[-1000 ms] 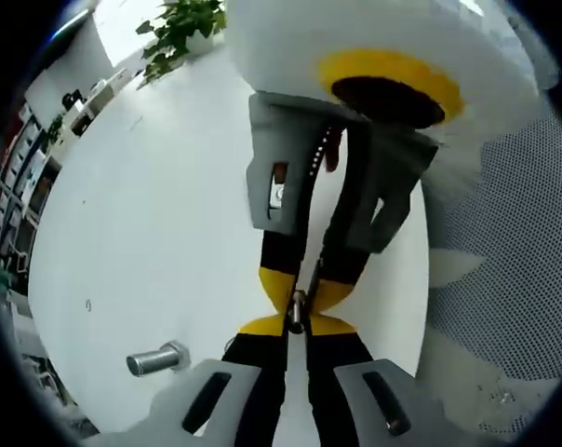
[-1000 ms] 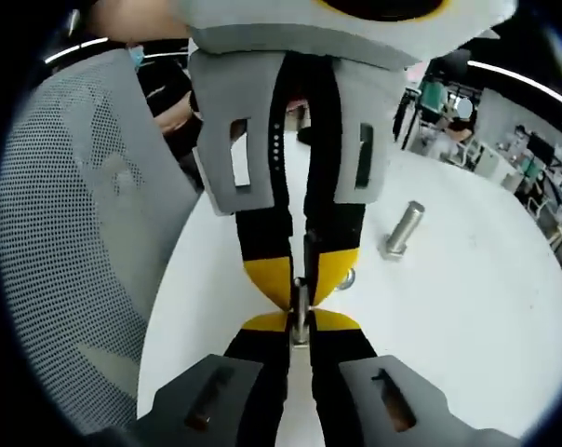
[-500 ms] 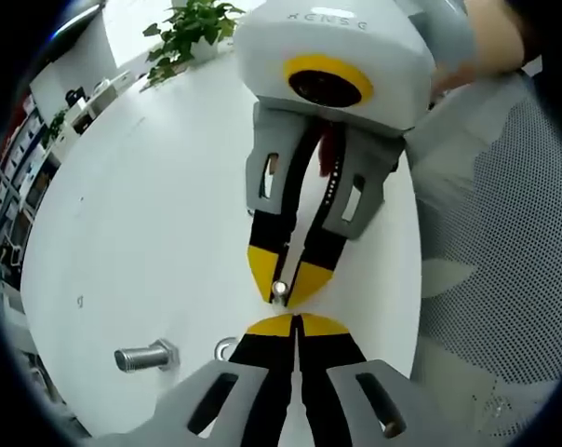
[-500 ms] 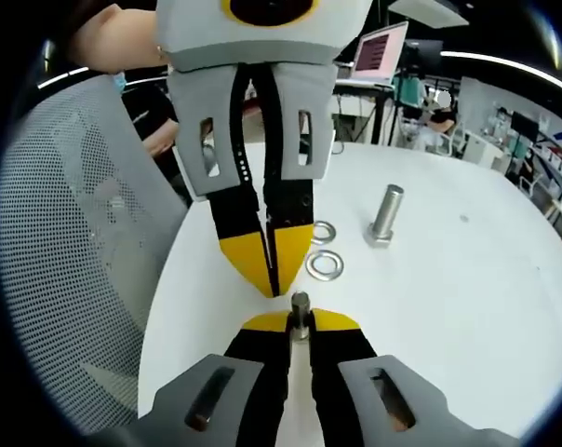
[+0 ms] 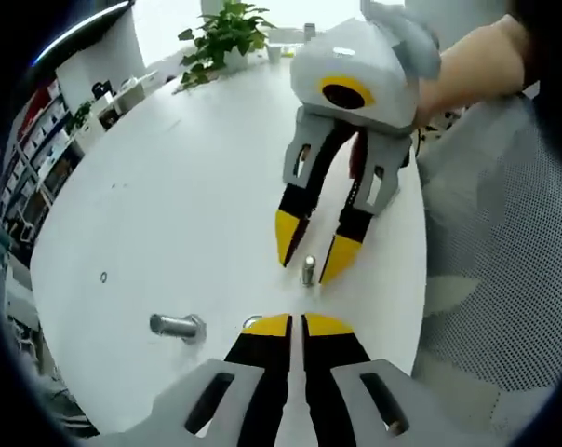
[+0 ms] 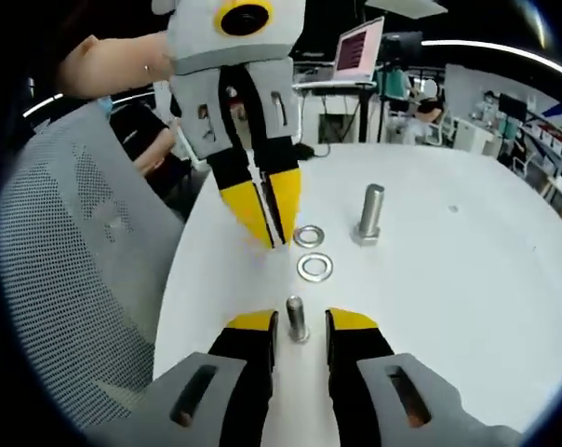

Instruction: Place the washer onto the threaded stud by aligning its center hole with the stud, sliding it down to the base, and recovering from edge contact or off-axis alignment until the washer reaches the visible bottom stop.

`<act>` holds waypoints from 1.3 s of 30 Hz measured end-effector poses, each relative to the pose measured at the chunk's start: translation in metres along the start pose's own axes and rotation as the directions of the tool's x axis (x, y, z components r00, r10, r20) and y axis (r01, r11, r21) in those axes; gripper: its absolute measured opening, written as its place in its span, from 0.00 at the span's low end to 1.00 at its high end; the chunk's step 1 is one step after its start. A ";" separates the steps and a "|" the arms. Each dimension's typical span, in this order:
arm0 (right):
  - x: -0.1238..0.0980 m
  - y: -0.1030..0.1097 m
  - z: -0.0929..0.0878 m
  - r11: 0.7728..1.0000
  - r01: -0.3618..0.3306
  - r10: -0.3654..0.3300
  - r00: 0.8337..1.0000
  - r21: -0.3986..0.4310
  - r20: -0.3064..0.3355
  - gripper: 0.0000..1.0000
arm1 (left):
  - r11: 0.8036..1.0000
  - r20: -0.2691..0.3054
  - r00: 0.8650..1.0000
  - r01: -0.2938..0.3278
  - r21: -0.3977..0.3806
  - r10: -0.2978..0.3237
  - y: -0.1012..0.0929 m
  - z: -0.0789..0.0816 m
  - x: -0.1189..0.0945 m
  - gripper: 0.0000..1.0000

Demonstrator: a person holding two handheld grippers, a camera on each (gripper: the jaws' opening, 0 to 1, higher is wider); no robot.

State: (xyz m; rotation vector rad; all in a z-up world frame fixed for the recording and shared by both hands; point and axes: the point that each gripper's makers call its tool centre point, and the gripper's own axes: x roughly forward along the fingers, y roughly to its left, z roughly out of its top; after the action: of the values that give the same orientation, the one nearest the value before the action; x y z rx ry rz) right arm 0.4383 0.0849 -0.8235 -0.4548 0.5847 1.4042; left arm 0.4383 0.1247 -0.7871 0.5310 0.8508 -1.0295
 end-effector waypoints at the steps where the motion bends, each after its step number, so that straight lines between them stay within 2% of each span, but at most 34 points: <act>1: -0.005 -0.002 0.003 1.000 0.000 0.000 1.000 0.003 0.007 0.24 | 0.999 0.042 0.999 -0.013 -0.038 0.015 0.009 0.005 -0.009 0.01; 2: -0.010 -0.004 0.006 1.000 0.003 -0.003 1.000 0.013 0.013 0.24 | 0.997 0.084 0.996 -0.033 -0.071 0.039 0.021 0.011 -0.019 0.01; 5: -0.030 -0.009 0.019 0.996 0.012 -0.020 0.997 0.093 0.078 0.25 | 0.987 0.153 0.982 -0.089 -0.133 0.109 0.052 0.020 -0.040 0.01; 7: -0.045 -0.011 0.023 0.993 0.019 -0.031 0.995 0.120 0.096 0.25 | 0.981 0.166 0.976 -0.117 -0.153 0.142 0.072 0.020 -0.049 0.02; 12: -0.088 -0.005 0.024 0.985 0.037 -0.058 0.991 0.167 0.121 0.25 | 0.969 0.197 0.963 -0.146 -0.198 0.185 0.105 0.025 -0.056 0.06; 15: -0.118 0.001 0.023 0.965 0.062 -0.106 0.981 0.253 0.163 0.25 | 0.962 0.194 0.949 -0.215 -0.170 0.247 0.130 0.028 -0.056 0.12; 17: -0.135 0.005 0.019 0.951 0.078 -0.135 0.975 0.299 0.175 0.25 | 0.960 0.204 0.943 -0.234 -0.156 0.263 0.139 0.031 -0.054 0.17; 21: -0.170 0.022 -0.005 0.918 0.133 -0.196 0.971 0.373 0.136 0.25 | 0.953 0.208 0.932 -0.272 -0.135 0.296 0.163 0.033 -0.046 0.22; 25: -0.194 0.040 -0.032 0.889 0.182 -0.230 0.971 0.419 0.067 0.25 | 0.951 0.180 0.937 -0.280 -0.128 0.300 0.181 0.030 -0.034 0.23; 27: -0.203 0.048 -0.036 0.861 0.187 -0.249 0.966 0.473 0.071 0.25 | 0.951 0.162 0.939 -0.285 -0.121 0.302 0.188 0.027 -0.030 0.23; 29: -0.206 0.057 -0.037 0.843 0.195 -0.262 0.963 0.502 0.067 0.25 | 0.951 0.155 0.941 -0.285 -0.118 0.301 0.194 0.027 -0.026 0.22; 33: -0.211 0.074 -0.037 0.829 0.221 -0.279 0.960 0.514 0.036 0.25 | 0.946 0.124 0.940 -0.306 -0.107 0.318 0.212 0.023 -0.016 0.22; 34: -0.213 0.074 -0.040 0.810 0.257 -0.313 0.950 0.527 0.017 0.25 | 0.946 0.120 0.940 -0.307 -0.107 0.319 0.215 0.022 -0.014 0.22; 35: -0.219 0.069 -0.046 0.759 0.343 -0.396 0.918 0.553 -0.026 0.24 | 0.946 0.114 0.941 -0.307 -0.108 0.319 0.220 0.022 -0.010 0.22; 36: -0.223 0.067 -0.050 0.723 0.389 -0.444 0.895 0.572 -0.046 0.24 | 0.946 0.111 0.941 -0.309 -0.101 0.319 0.223 0.022 -0.008 0.22; 37: -0.223 0.074 -0.054 0.697 0.379 -0.438 0.897 0.609 -0.057 0.23 | 0.944 0.103 0.940 -0.316 -0.094 0.325 0.228 0.022 -0.004 0.23; 38: -0.224 0.078 -0.058 0.681 0.388 -0.434 0.897 0.622 -0.085 0.22 | 0.942 0.097 0.939 -0.322 -0.093 0.331 0.231 0.023 -0.002 0.23; 39: -0.228 0.077 -0.063 0.674 0.428 -0.458 0.882 0.602 -0.114 0.22 | 0.941 0.096 0.938 -0.324 -0.094 0.333 0.234 0.024 0.000 0.23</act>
State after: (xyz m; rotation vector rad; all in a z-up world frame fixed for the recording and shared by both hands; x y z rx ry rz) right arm 0.3396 -0.1220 -0.7264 -0.0193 0.7924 0.6849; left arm 0.6571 0.2094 -0.7733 0.5253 0.6728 -0.7090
